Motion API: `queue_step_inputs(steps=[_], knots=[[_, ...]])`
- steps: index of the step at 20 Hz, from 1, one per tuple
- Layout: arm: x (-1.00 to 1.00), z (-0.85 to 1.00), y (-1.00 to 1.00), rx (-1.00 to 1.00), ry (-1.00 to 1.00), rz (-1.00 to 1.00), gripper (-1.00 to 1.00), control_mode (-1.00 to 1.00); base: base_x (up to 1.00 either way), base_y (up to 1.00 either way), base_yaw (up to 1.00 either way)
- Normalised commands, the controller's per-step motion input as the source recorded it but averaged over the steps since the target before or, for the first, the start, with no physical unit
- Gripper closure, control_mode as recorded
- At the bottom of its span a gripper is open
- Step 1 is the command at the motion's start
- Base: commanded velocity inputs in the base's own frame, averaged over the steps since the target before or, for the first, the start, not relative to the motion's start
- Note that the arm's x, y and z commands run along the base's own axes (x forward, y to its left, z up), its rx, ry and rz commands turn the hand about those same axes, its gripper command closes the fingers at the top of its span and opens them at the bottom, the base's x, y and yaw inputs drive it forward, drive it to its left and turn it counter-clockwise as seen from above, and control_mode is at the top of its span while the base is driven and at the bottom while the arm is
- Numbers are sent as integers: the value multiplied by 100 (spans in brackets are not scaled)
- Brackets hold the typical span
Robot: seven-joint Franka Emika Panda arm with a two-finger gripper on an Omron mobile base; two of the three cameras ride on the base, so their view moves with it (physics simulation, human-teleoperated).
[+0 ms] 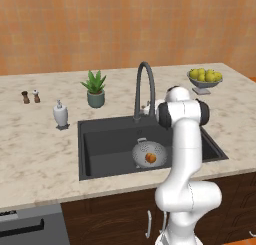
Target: Put the colander in the sink, put the peach in the colander, and turn on the sink faucet and pour water over the colander.
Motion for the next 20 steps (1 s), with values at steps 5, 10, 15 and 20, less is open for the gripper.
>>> queue_step_inputs(steps=[5, 10, 15, 20], knots=[[25, -8, 1, 0, 0, 0, 100, -100, 0, 0, 0], [12, 0, -2, 4, 0, 0, 100, -100, 0, 0, 0], [14, 0, -4, 5, 0, 0, 100, -100, 0, 0, 0], [17, -1, -23, 2, 0, -1, 100, -100, 0, 0, 0]])
